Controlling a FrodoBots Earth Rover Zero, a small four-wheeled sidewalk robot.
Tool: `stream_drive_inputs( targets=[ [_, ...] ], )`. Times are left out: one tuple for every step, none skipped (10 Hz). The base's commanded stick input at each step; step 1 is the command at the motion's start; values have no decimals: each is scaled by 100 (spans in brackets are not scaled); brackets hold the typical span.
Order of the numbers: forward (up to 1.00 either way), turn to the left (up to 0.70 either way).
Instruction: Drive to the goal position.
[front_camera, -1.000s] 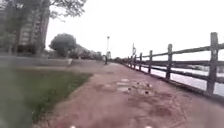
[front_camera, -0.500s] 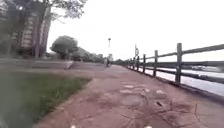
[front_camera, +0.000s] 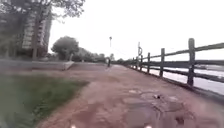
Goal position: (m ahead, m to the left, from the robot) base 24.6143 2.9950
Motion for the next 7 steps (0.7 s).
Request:
stream_drive_inputs(
  targets=[
    [100,7],
    [100,7],
    [100,7],
    [100,7],
    [100,7],
    [100,7],
    [100,7]
  ],
)
